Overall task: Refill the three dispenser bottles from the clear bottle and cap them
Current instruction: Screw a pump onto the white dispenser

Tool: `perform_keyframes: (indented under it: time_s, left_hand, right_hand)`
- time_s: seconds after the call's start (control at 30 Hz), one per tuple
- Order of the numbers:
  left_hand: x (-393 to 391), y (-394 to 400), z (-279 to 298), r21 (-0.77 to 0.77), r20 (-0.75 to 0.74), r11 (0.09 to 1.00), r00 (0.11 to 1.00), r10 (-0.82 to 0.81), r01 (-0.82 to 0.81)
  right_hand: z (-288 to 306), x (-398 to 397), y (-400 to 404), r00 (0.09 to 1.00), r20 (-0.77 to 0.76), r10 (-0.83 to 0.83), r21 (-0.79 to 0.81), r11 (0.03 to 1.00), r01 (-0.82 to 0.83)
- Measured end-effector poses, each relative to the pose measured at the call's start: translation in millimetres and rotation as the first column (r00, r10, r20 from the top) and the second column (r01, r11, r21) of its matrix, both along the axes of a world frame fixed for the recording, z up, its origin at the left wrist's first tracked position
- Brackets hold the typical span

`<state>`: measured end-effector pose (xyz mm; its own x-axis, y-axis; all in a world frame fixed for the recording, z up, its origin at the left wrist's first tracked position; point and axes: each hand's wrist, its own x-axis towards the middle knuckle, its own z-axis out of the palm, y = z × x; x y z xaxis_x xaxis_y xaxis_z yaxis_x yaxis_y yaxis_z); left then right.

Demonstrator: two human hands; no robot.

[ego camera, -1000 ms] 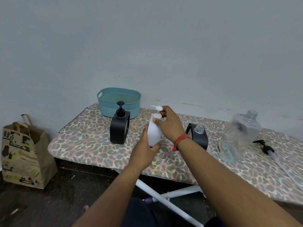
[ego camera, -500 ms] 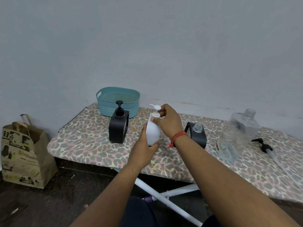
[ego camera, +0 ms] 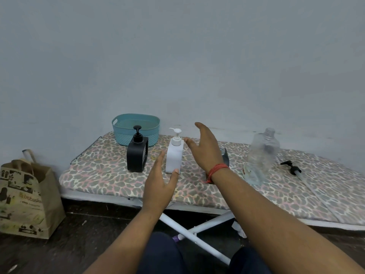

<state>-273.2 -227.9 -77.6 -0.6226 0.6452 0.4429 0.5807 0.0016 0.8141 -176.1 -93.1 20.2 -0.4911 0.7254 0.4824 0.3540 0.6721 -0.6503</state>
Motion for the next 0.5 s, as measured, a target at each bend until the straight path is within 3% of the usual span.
perform_keyframes:
  time_s: [0.2, 0.5]
  left_hand:
    - [36, -9, 26, -0.035, -0.125, 0.988, 0.98, -0.155, 0.152]
    - [74, 13, 32, -0.11, -0.061, 0.954, 0.956, -0.287, 0.279]
  right_hand:
    - [9, 42, -19, 0.997, -0.043, -0.058, 0.068, 0.996, 0.061]
    - [18, 118, -17, 0.973, -0.172, -0.157, 0.189, 0.964, 0.189]
